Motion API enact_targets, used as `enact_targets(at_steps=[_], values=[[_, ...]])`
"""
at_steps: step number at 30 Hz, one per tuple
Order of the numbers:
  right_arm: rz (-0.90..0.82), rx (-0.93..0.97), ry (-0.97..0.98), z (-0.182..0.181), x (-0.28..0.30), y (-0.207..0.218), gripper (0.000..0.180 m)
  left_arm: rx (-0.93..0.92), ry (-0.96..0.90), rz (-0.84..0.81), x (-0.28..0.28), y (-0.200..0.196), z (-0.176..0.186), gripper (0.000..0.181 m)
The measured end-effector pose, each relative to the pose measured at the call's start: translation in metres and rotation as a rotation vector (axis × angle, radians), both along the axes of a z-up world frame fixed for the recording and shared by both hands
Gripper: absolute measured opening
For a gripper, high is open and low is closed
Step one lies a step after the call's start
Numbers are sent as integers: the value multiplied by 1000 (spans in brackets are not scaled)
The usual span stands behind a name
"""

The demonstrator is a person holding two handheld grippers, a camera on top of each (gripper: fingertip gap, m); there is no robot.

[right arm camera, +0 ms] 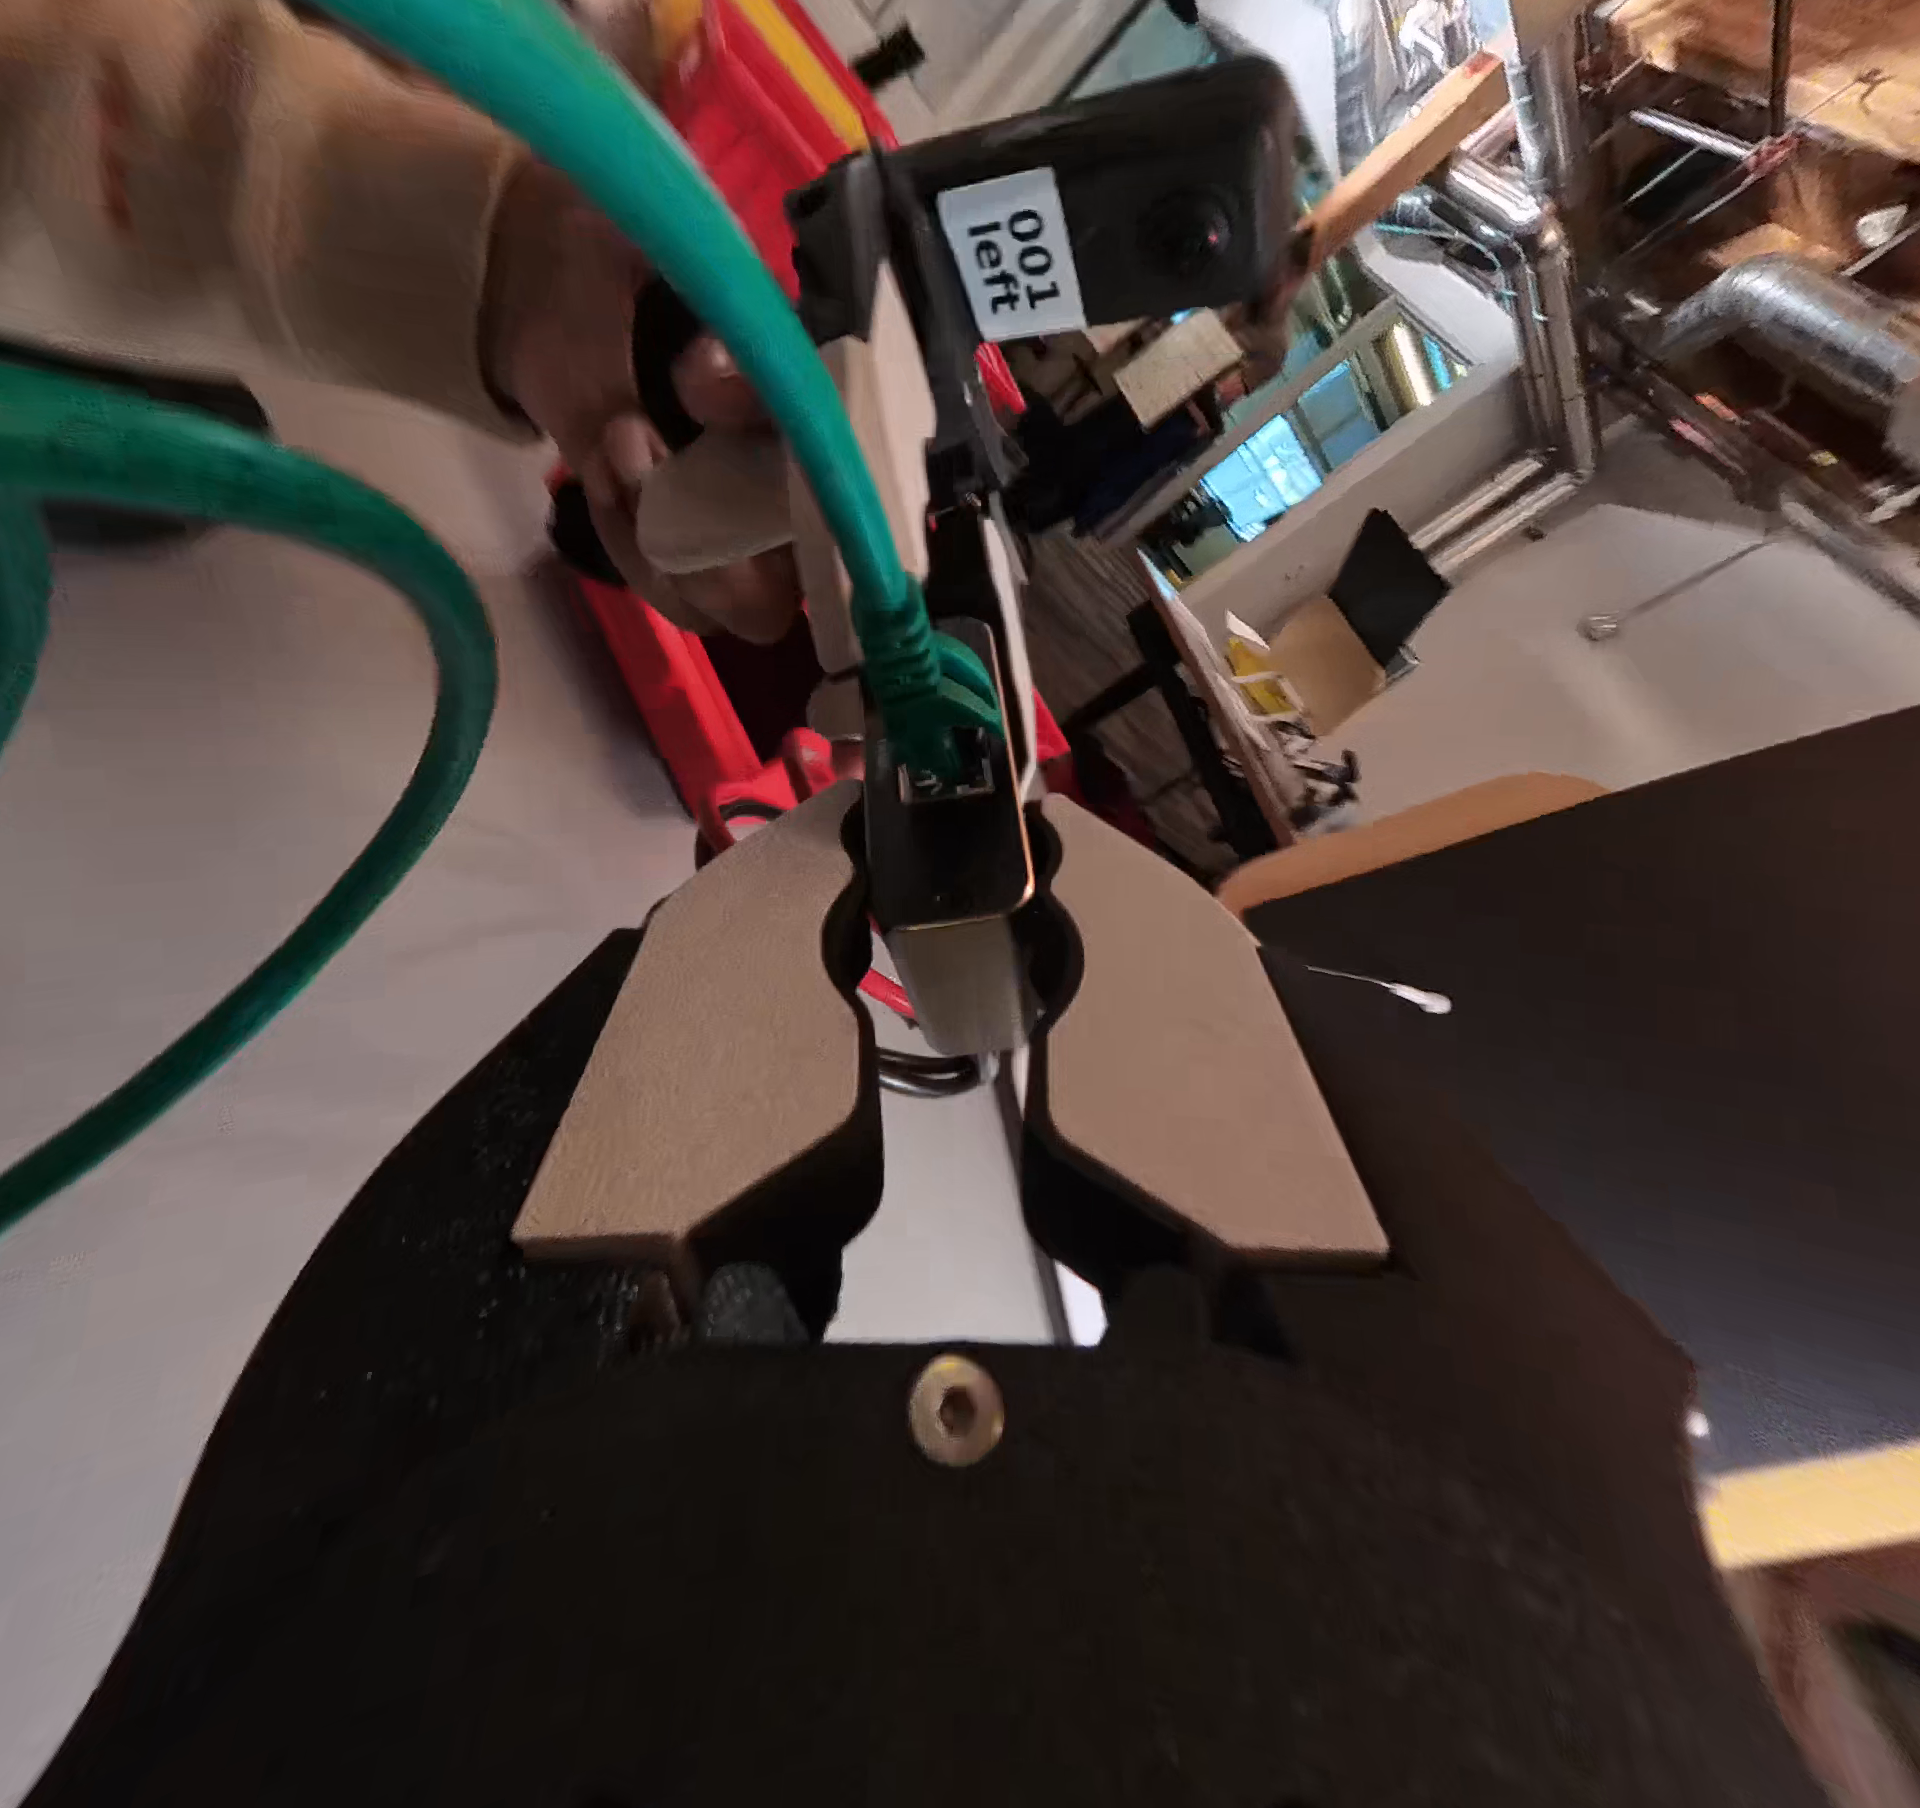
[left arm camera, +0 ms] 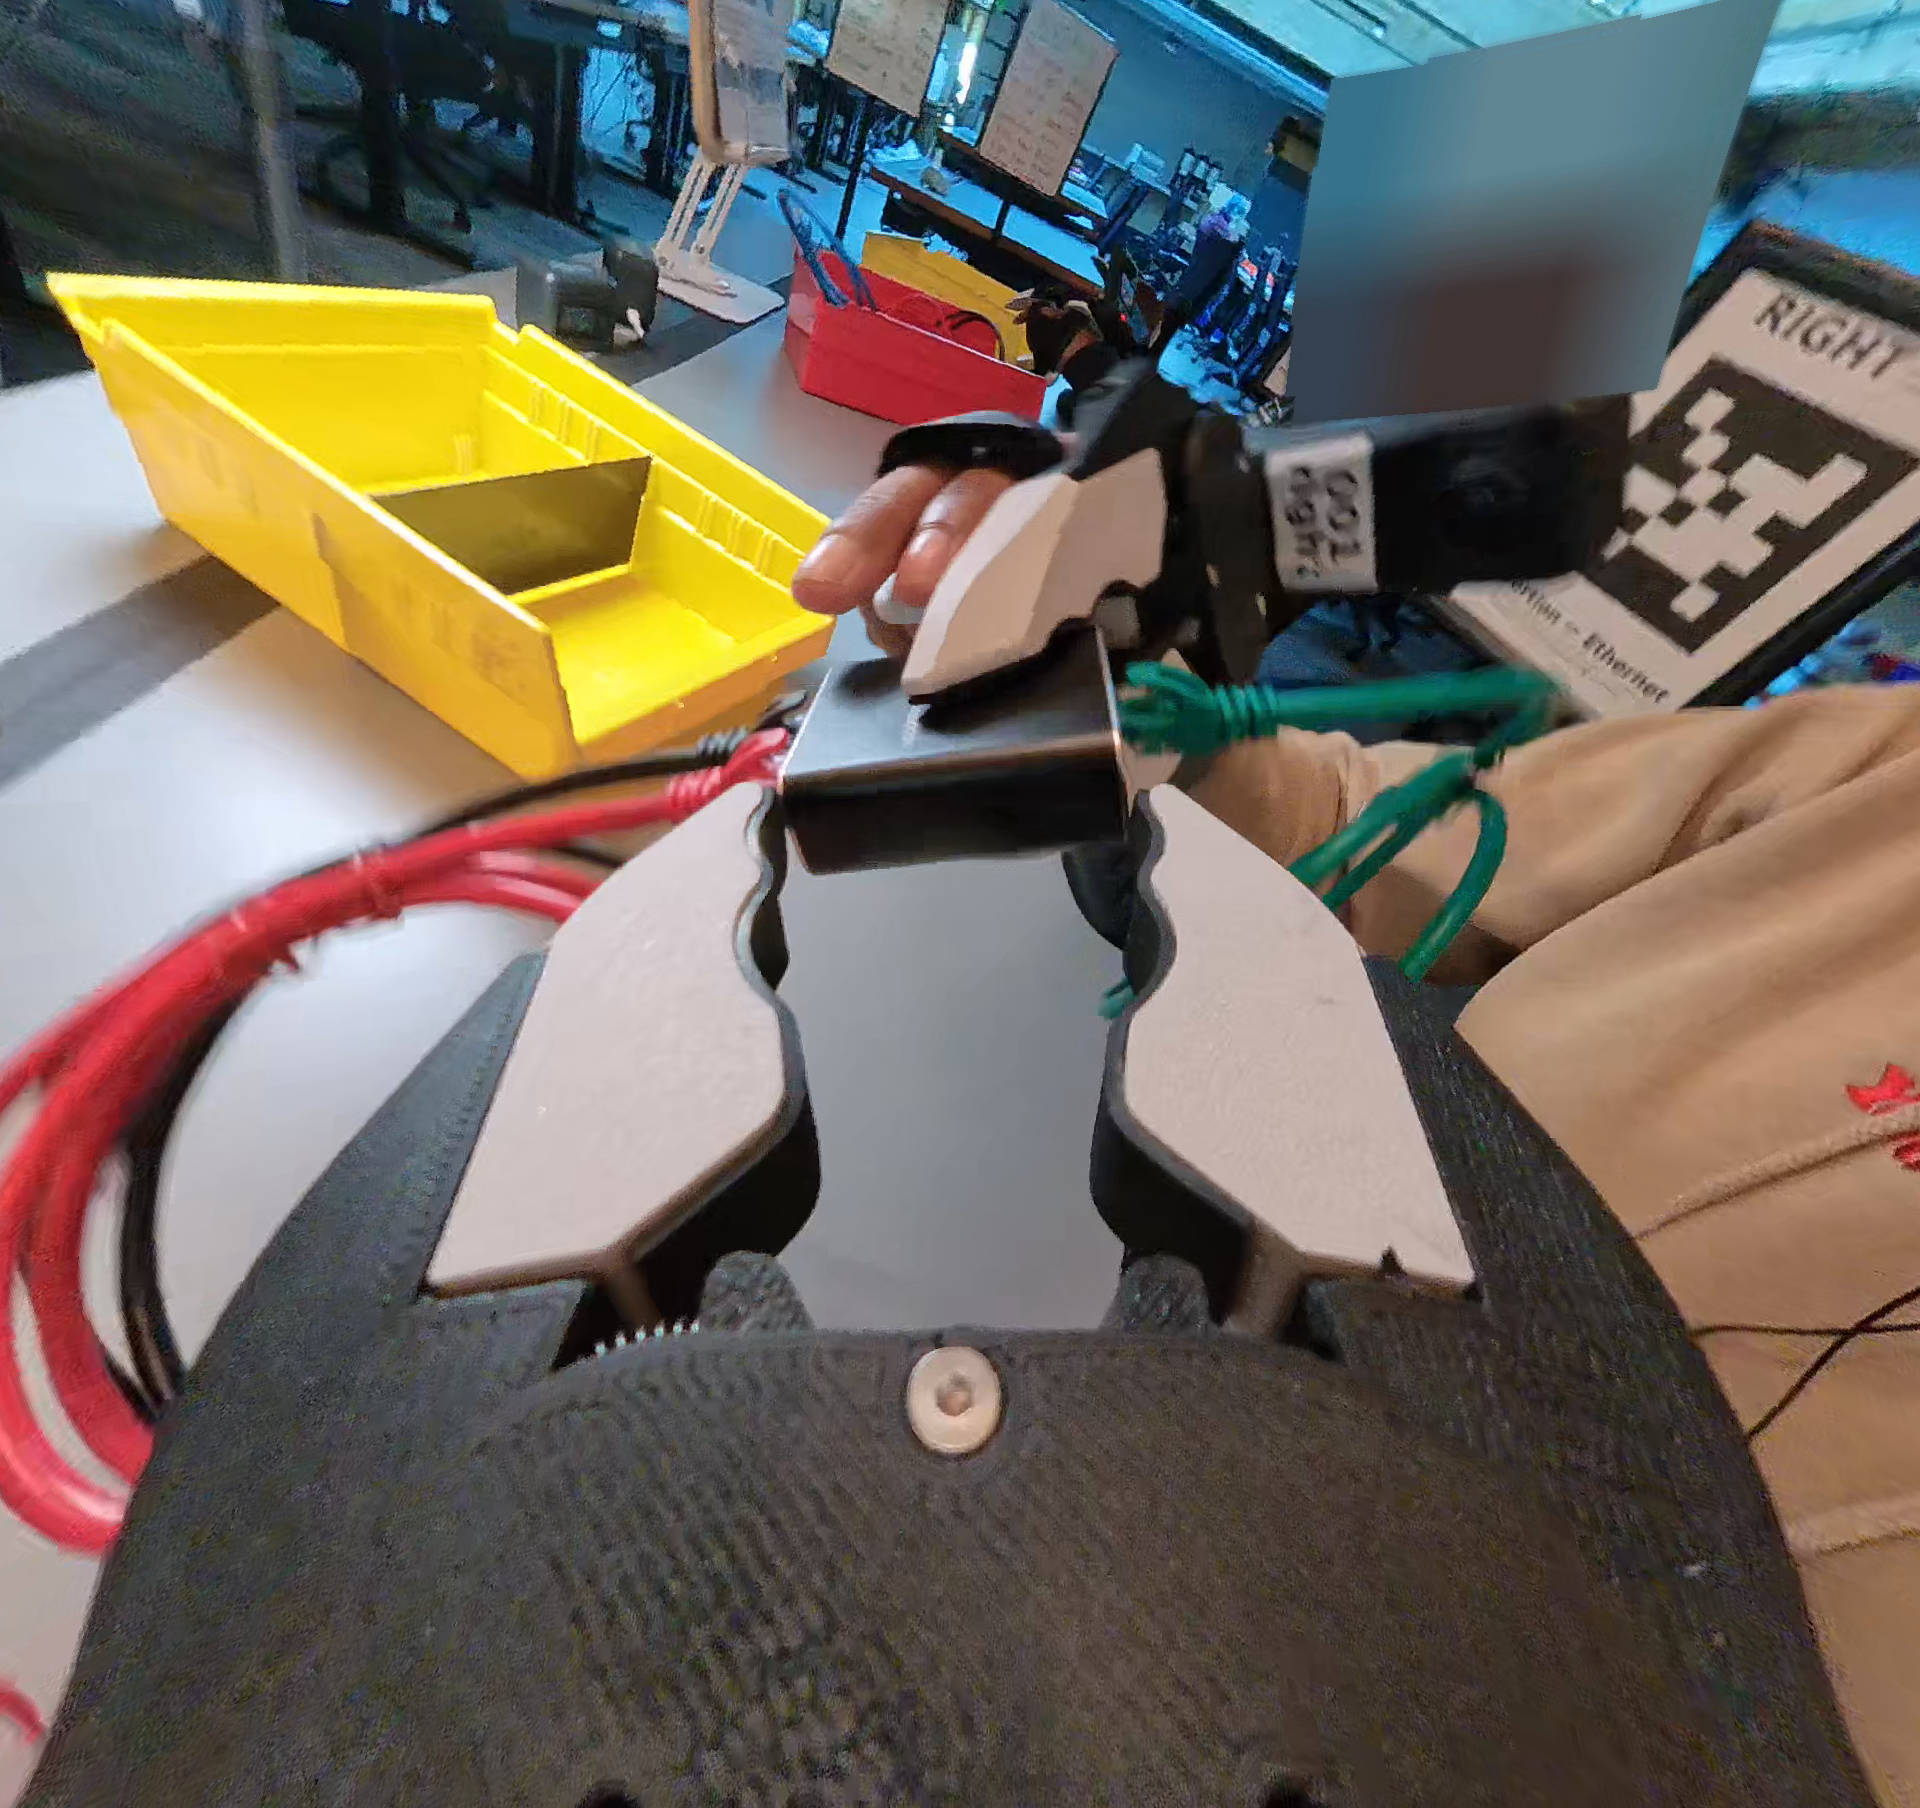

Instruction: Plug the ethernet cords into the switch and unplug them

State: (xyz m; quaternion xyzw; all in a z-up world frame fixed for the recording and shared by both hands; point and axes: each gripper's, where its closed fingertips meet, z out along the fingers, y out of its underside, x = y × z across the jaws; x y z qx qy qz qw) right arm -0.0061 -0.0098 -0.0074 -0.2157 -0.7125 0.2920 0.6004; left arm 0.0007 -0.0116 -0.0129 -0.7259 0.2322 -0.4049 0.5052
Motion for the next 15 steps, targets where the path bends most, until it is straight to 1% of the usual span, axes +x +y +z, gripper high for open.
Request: enact_targets(at_steps=[2,4,6,9,11,13,14,15], values=[[75,-130,-6,5,7,-2,26,104,51,24,-2,-5,10,60],[176,-290,11,15,15,-5,25,183,113,52,-6,-9,17,60],[276,-441,13,23,22,-8,25,242,203,77,-8,-11,17,60],[413,-614,35,32,28,-14,25,309,314,83,1,-13,13,57],[485,-683,32,33,30,-20,25,330,373,77,10,-11,7,54],[518,-708,20,30,27,-27,25,343,403,61,19,-11,1,51],[530,-721,16,30,26,-29,25,351,398,39,25,-12,0,45],[528,-735,18,30,23,-30,25,363,398,30,30,-13,-1,33]])
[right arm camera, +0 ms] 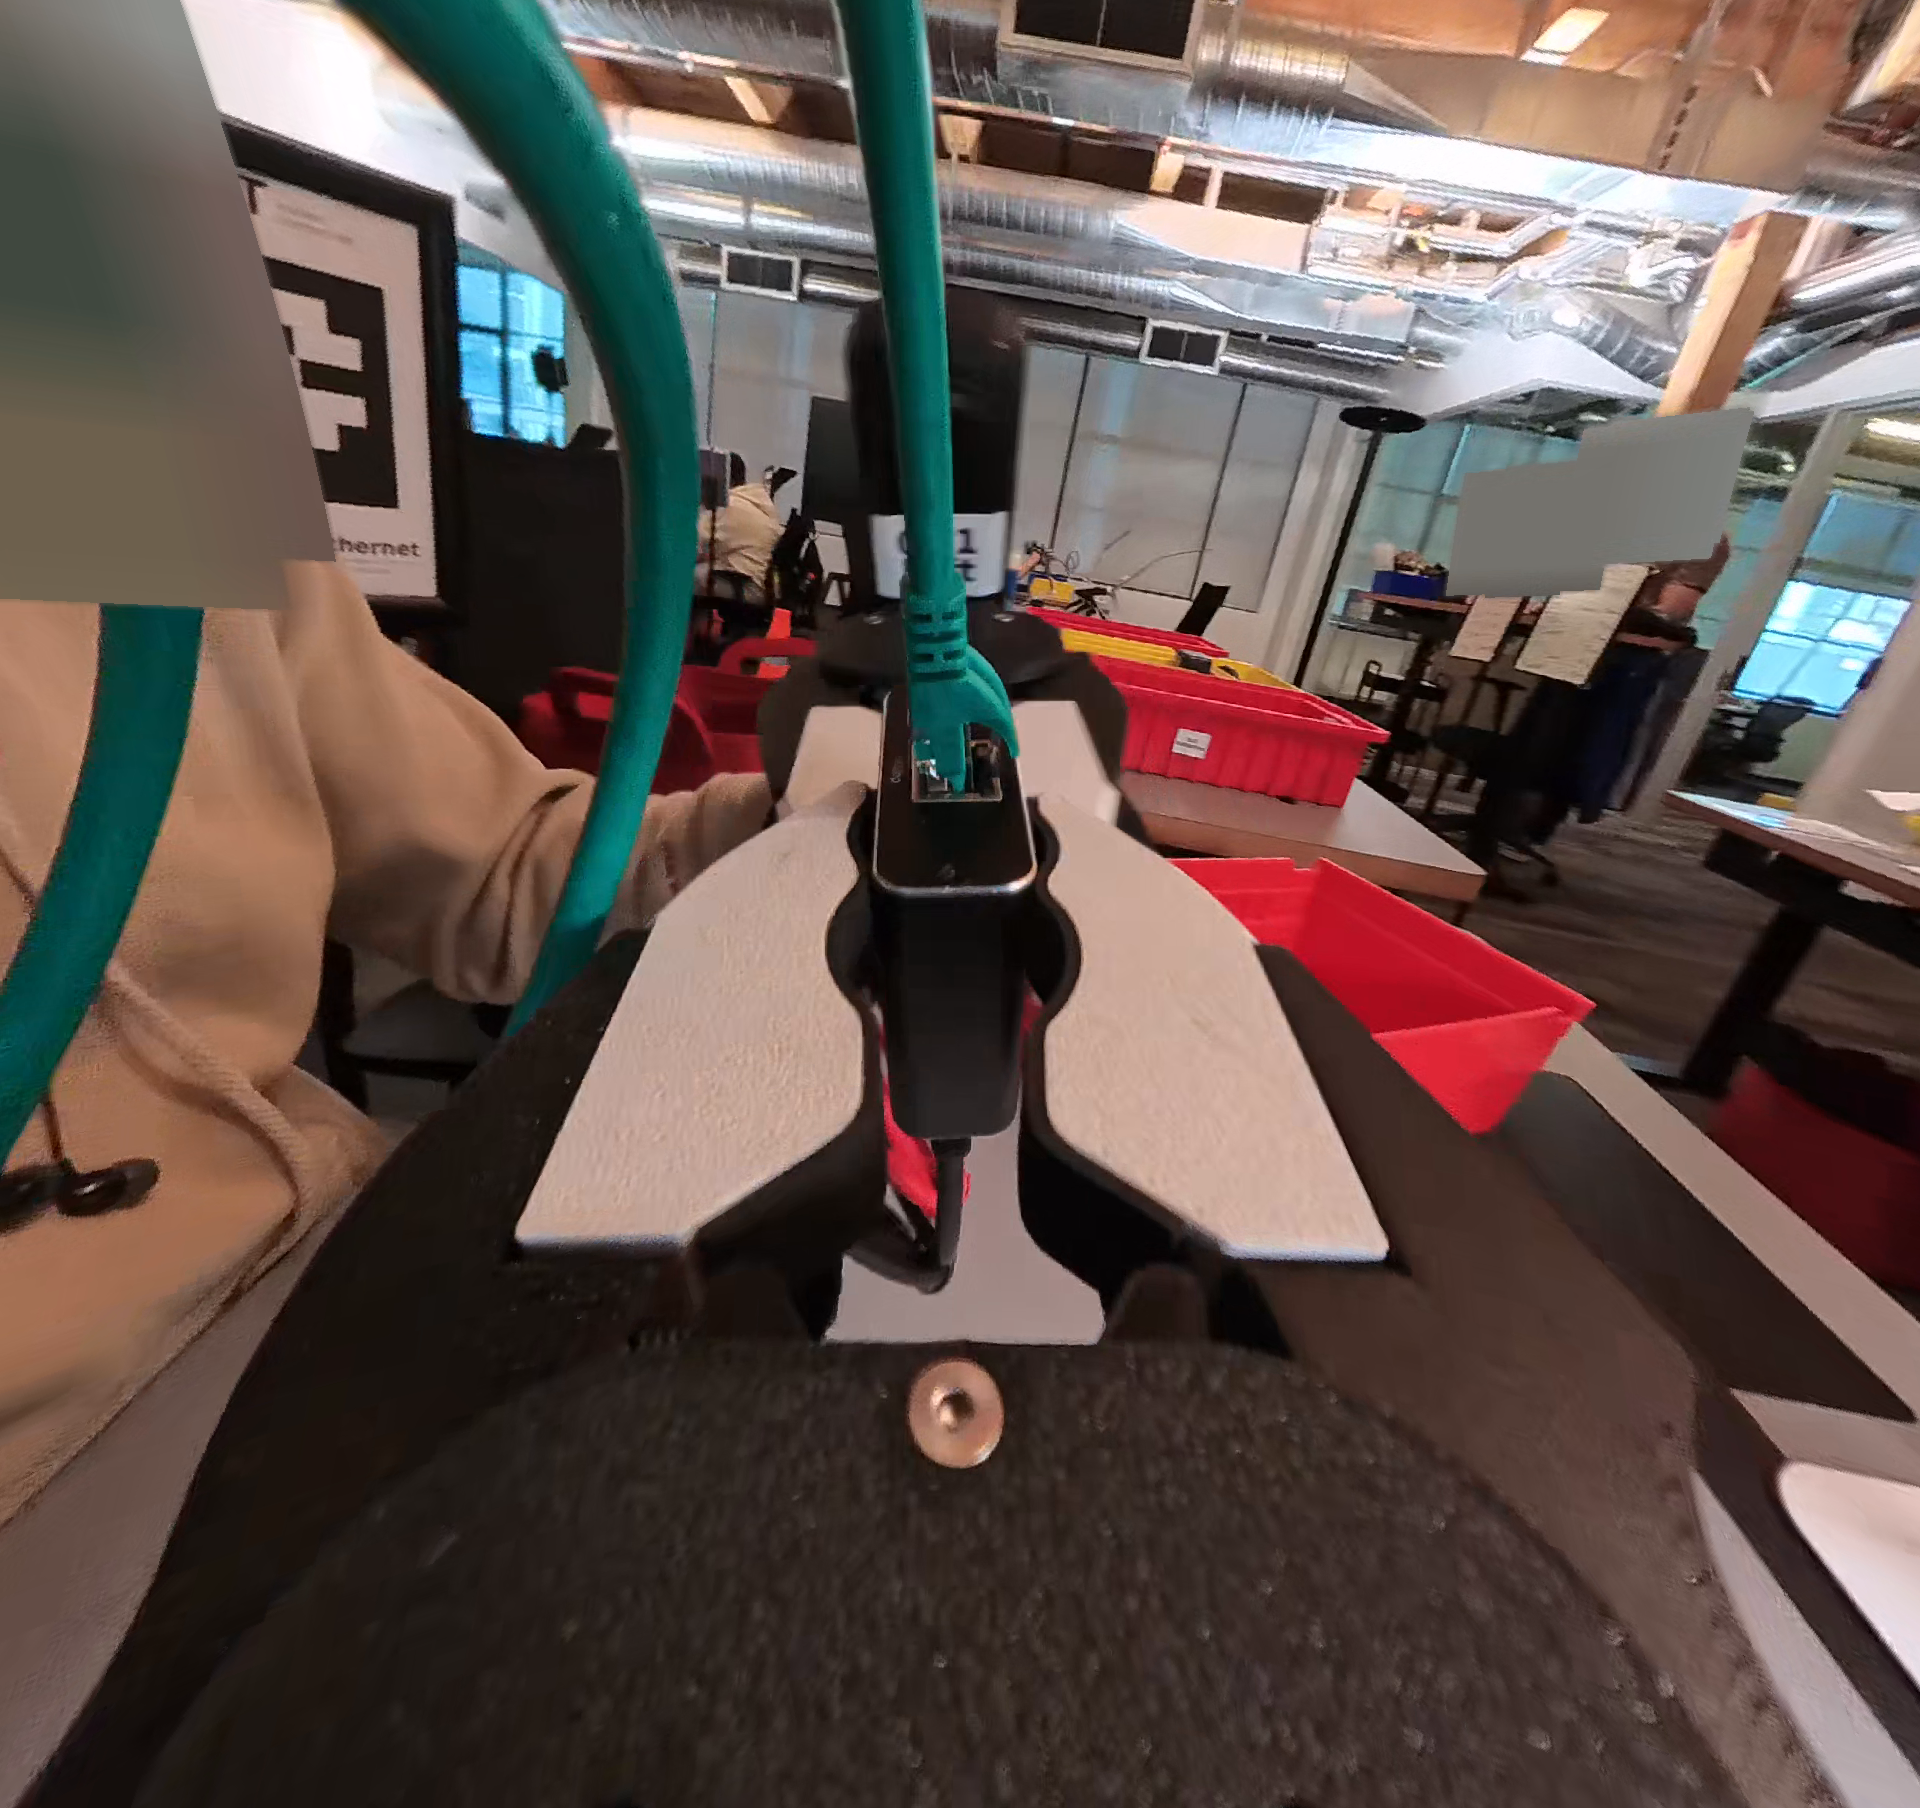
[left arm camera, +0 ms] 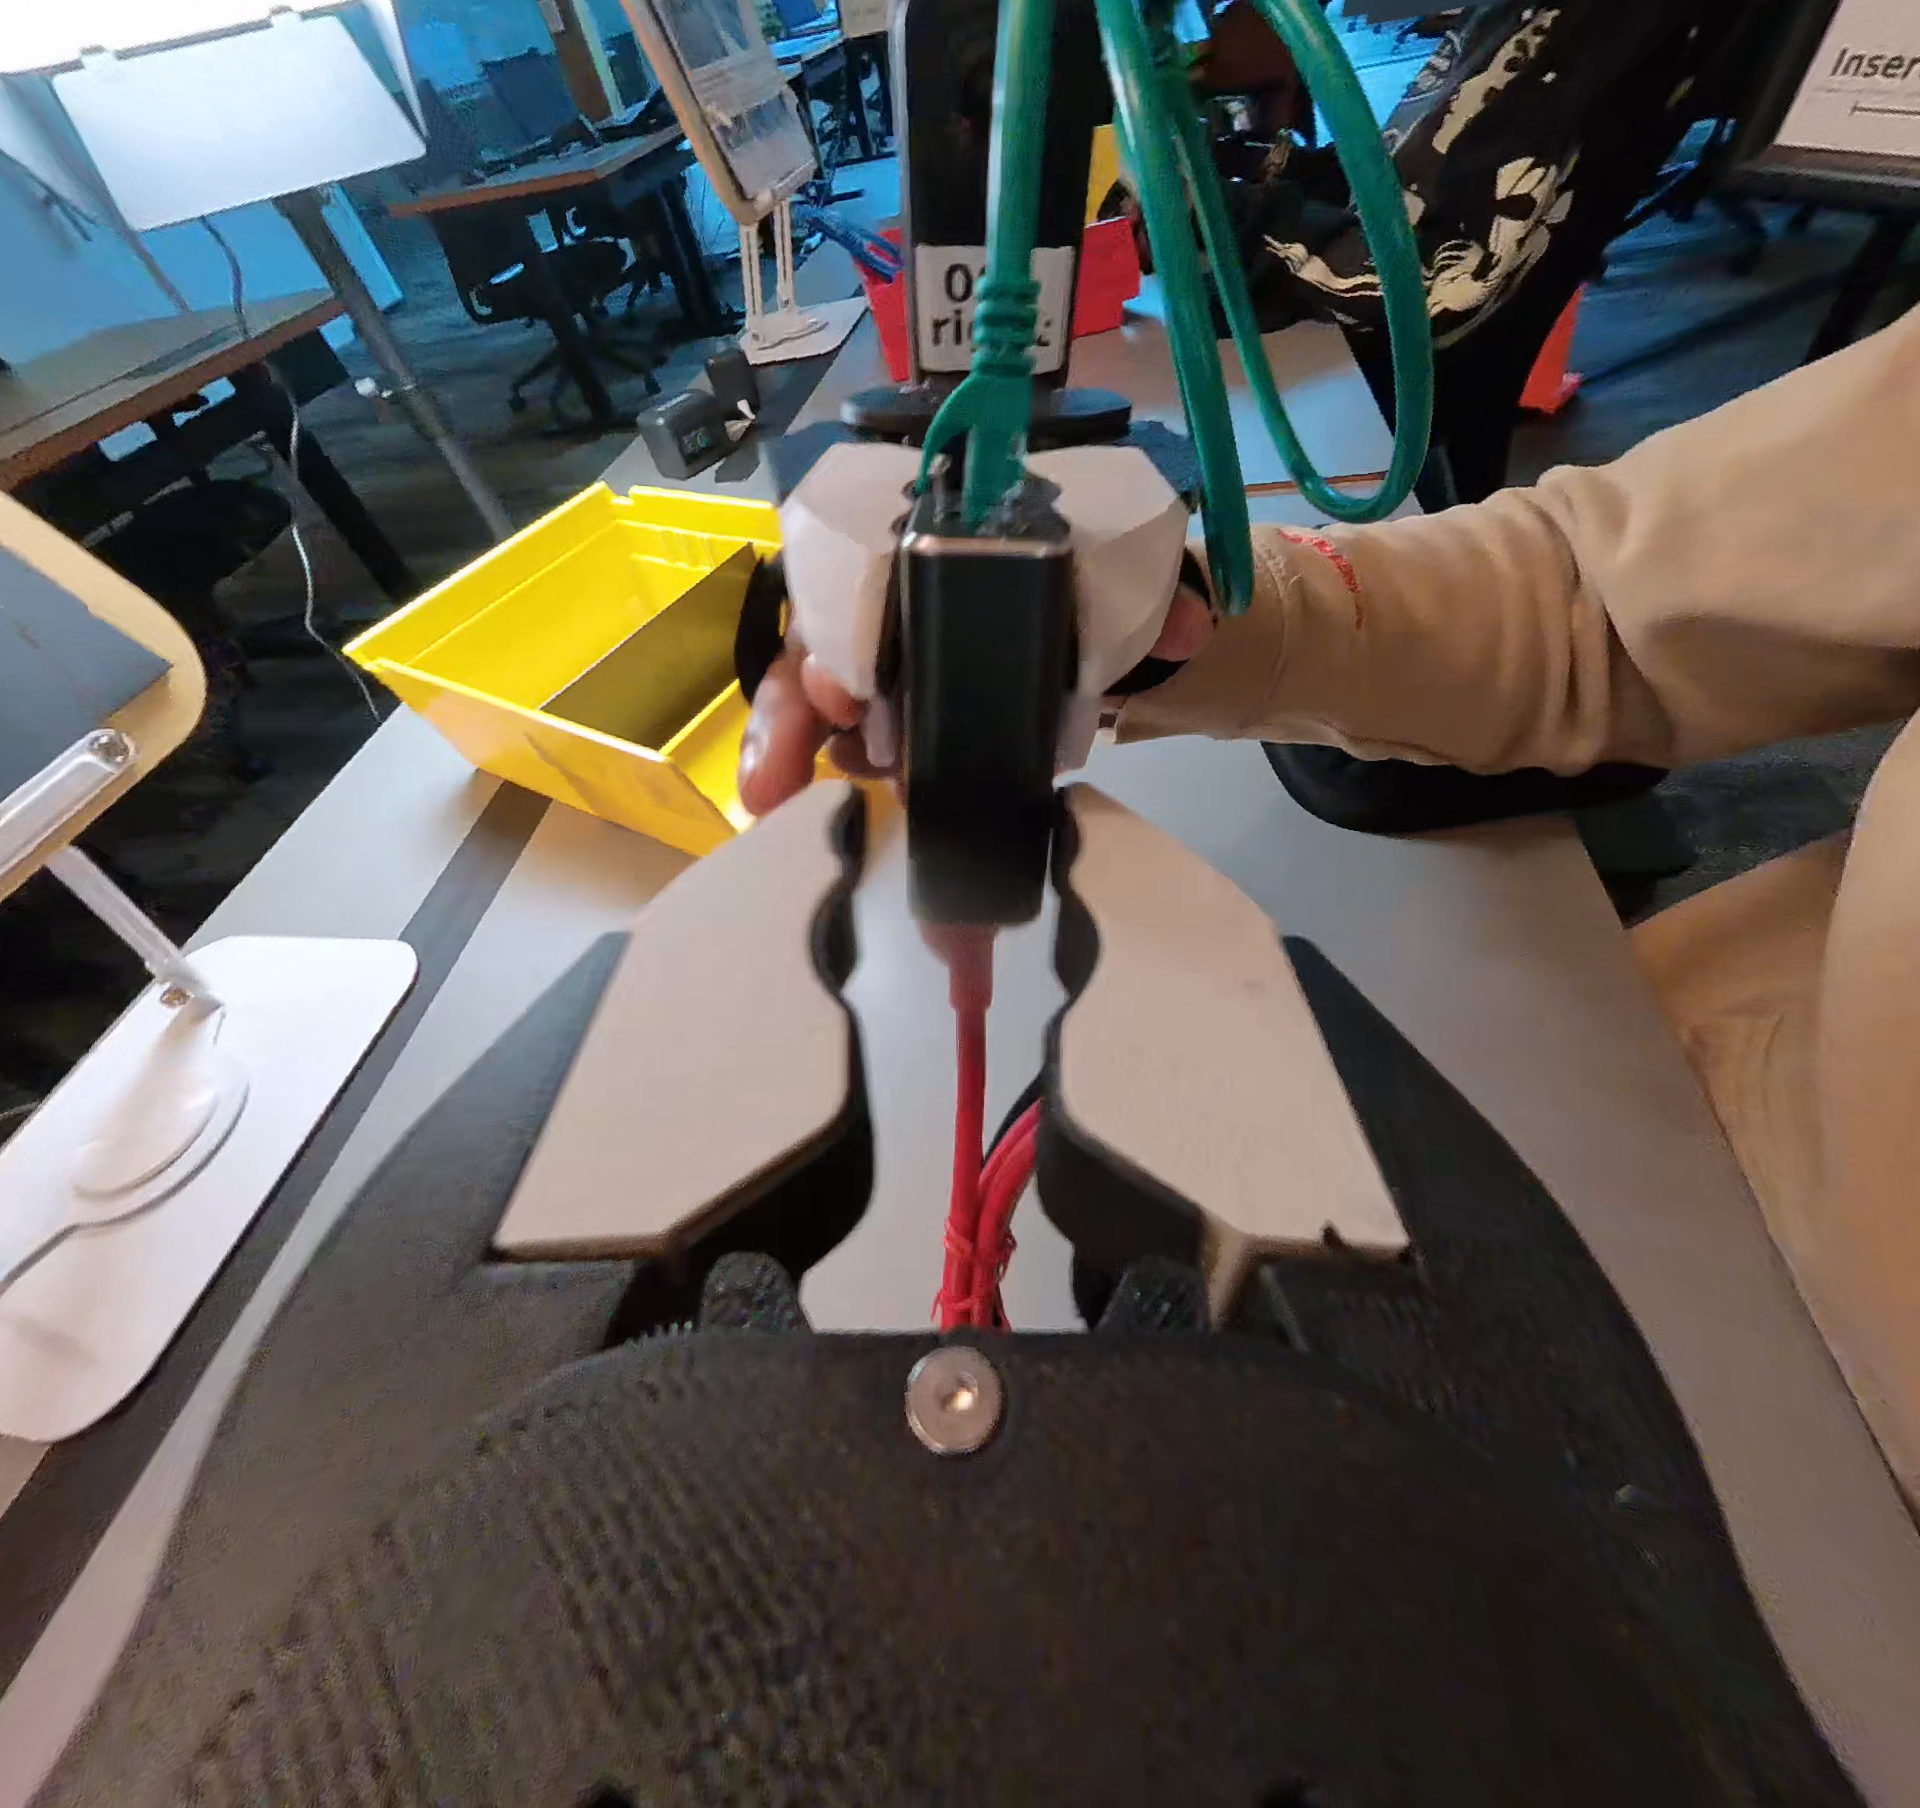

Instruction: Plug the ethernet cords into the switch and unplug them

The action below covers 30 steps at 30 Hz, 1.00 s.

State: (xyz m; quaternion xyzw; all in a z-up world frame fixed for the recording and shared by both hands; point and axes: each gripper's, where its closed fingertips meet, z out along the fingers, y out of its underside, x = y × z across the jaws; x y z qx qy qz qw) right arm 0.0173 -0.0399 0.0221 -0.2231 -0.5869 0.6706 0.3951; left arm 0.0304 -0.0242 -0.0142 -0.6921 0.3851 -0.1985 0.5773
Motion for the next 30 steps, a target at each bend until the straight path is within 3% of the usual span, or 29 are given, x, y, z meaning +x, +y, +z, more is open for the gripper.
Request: enact_targets(at_steps=[1,5,7,11,13,17,22,26,30], values=[[-19,-24,-2,2,-3,4,25,21,8,17,1,2,0,25],[-149,-89,-89,-2,-14,33,38,75,8,175,-17,21,3,25],[-212,-100,-183,-20,-18,59,47,98,-26,229,-28,26,8,25],[-425,-196,-368,-77,-15,143,49,139,-140,325,-53,29,25,25],[-552,-300,-387,-88,-3,187,47,172,-148,414,-72,31,32,25],[-658,-443,-233,-48,34,223,42,253,-61,652,-116,36,38,25],[-642,-289,-204,-2,33,177,38,320,141,899,-153,40,32,25],[-467,-189,-334,-8,-11,92,41,366,278,984,-155,44,25,26],[-515,-243,-330,-23,-47,60,48,356,316,958,-139,50,12,26]])
